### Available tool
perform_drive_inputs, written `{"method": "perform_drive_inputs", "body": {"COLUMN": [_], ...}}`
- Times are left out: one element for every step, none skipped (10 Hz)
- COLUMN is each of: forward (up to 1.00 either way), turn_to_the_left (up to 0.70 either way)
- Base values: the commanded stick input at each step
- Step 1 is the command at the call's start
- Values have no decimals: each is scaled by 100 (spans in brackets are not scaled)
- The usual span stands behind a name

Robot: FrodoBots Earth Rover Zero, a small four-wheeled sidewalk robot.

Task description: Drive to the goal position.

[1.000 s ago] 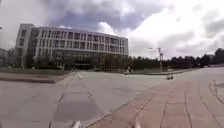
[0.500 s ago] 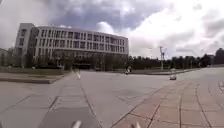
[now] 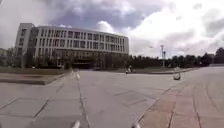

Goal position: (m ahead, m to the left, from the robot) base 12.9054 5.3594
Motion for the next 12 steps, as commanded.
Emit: {"method": "perform_drive_inputs", "body": {"forward": [70, 70, 70, 70, 70, 70, 70, 70, 70, 70, 70, 70], "turn_to_the_left": [0, 0, 0, 0, 0, 0, 0, 0, 0, 0, 0, 0]}}
